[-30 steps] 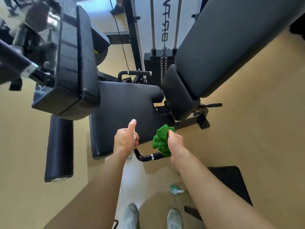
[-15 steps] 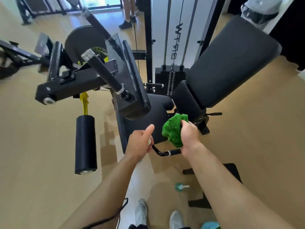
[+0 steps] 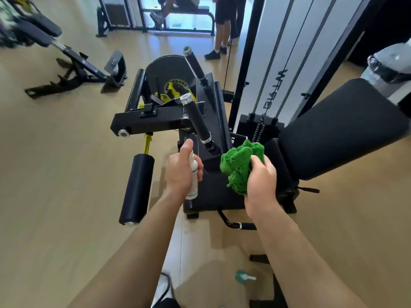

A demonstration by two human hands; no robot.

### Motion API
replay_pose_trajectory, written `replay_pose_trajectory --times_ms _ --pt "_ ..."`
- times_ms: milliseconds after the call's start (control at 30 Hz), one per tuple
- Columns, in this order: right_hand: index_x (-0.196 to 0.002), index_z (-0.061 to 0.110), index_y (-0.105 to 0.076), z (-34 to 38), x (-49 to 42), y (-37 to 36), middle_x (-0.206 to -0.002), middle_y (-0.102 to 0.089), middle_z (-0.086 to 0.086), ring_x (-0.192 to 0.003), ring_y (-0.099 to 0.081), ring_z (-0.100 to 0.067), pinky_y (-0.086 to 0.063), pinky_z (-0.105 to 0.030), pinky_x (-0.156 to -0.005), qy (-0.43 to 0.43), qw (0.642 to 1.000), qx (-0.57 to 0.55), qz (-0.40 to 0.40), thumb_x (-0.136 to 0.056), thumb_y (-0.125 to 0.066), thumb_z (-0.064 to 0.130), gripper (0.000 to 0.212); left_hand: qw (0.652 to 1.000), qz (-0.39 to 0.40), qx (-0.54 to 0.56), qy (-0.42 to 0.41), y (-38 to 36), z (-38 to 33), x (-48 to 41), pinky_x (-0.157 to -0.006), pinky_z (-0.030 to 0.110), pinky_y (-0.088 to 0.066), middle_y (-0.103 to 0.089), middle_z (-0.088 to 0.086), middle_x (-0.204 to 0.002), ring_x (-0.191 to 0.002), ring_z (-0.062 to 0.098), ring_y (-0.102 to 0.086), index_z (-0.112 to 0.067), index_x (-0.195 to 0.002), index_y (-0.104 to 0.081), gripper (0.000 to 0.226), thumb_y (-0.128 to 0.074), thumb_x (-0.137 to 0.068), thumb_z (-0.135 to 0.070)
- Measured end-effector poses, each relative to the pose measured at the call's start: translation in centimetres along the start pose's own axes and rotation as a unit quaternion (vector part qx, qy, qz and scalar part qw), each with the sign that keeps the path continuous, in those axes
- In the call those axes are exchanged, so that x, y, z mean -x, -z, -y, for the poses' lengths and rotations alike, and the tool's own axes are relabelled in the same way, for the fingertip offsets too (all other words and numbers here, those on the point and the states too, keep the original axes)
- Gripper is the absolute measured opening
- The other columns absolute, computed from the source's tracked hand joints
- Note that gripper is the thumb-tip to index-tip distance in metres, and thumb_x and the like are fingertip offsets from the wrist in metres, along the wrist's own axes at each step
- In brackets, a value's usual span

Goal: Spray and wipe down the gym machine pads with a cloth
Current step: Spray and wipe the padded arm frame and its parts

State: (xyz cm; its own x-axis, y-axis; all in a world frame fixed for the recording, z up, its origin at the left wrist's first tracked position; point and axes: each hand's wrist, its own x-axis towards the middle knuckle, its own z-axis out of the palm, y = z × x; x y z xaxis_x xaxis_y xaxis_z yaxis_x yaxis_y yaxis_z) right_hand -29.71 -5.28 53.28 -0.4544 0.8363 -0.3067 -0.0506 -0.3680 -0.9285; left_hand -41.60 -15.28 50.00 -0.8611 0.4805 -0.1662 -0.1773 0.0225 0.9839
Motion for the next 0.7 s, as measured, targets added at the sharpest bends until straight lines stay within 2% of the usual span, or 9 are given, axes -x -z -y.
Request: replay_pose_trajectory --times_ms 100,200,333,467,600,633,700 --pt "-0.100 0.013 -0.068 0.9 0.2 -1.8 -0.083 -0.066 -0.004 -0.075 -0.064 -0.022 -0.053 -0.037 -0.059 0.033 0.999 0.003 -0.020 -0.098 -0.048 0.015 0.020 1.000 -0.017 -0.012 0.002 0.5 -0.1 -1.6 -0.056 0.028 -0.049 -0.057 0.012 -0.055 -0.048 0.018 -0.055 -0.012 -0.051 -0.059 0.069 -0.043 -0.097 -0.061" --pt "-0.100 0.011 -0.066 1.8 0.0 -3.8 -0.081 -0.065 0.000 -0.070 -0.063 -0.014 -0.054 -0.035 -0.058 0.080 0.996 0.014 -0.043 -0.099 -0.050 0.013 0.017 1.000 -0.003 -0.014 -0.003 1.5 -0.4 -3.5 -0.052 0.024 -0.049 -0.057 0.010 -0.053 -0.047 0.017 -0.054 -0.009 -0.054 -0.058 0.068 -0.043 -0.106 -0.051" --pt "-0.099 0.013 -0.066 2.4 -0.9 -7.0 -0.088 -0.065 -0.003 -0.079 -0.063 -0.020 -0.056 -0.041 -0.066 0.117 0.991 0.031 -0.061 -0.095 -0.053 0.020 0.014 0.997 0.061 -0.041 -0.017 3.5 -1.0 -5.8 -0.056 0.030 -0.049 -0.056 0.015 -0.053 -0.050 0.020 -0.053 -0.006 -0.053 -0.057 0.064 -0.044 -0.101 -0.047" --pt "-0.098 0.016 -0.065 2.6 -2.2 -10.0 -0.087 -0.065 0.000 -0.080 -0.064 -0.018 -0.055 -0.033 -0.063 0.138 0.985 0.038 -0.093 -0.097 -0.055 0.019 0.011 0.988 0.135 -0.074 -0.025 5.6 -1.2 -7.8 -0.058 0.030 -0.048 -0.055 0.013 -0.051 -0.047 0.019 -0.052 -0.005 -0.052 -0.056 0.059 -0.043 -0.091 -0.047" --pt "-0.106 0.019 -0.064 2.4 -3.3 -11.7 -0.094 -0.065 0.005 -0.089 -0.065 -0.018 -0.058 -0.047 -0.081 0.180 0.976 0.045 -0.114 -0.097 -0.053 0.023 0.015 0.982 0.176 -0.075 -0.014 7.4 -0.7 -9.2 -0.060 0.028 -0.051 -0.055 0.016 -0.049 -0.047 0.021 -0.052 0.001 -0.053 -0.057 0.073 -0.044 -0.086 -0.062" --pt "-0.113 0.021 -0.063 2.1 -3.6 -12.1 -0.098 -0.065 0.007 -0.094 -0.065 -0.016 -0.058 -0.047 -0.087 0.203 0.971 0.065 -0.108 -0.098 -0.052 0.024 0.019 0.982 0.177 -0.069 -0.010 7.7 -0.6 -9.5 -0.061 0.030 -0.051 -0.055 0.018 -0.049 -0.047 0.022 -0.052 0.004 -0.054 -0.056 0.077 -0.043 -0.084 -0.066" --pt "-0.130 0.025 -0.055 1.3 -4.6 -13.4 -0.115 -0.062 0.010 -0.108 -0.061 -0.008 -0.053 -0.038 -0.098 0.263 0.953 0.136 -0.069 -0.101 -0.049 0.024 0.030 0.984 0.167 -0.055 -0.002 8.3 -0.5 -10.0 -0.062 0.035 -0.050 -0.055 0.022 -0.051 -0.049 0.025 -0.052 0.009 -0.059 -0.057 0.081 -0.042 -0.083 -0.067"
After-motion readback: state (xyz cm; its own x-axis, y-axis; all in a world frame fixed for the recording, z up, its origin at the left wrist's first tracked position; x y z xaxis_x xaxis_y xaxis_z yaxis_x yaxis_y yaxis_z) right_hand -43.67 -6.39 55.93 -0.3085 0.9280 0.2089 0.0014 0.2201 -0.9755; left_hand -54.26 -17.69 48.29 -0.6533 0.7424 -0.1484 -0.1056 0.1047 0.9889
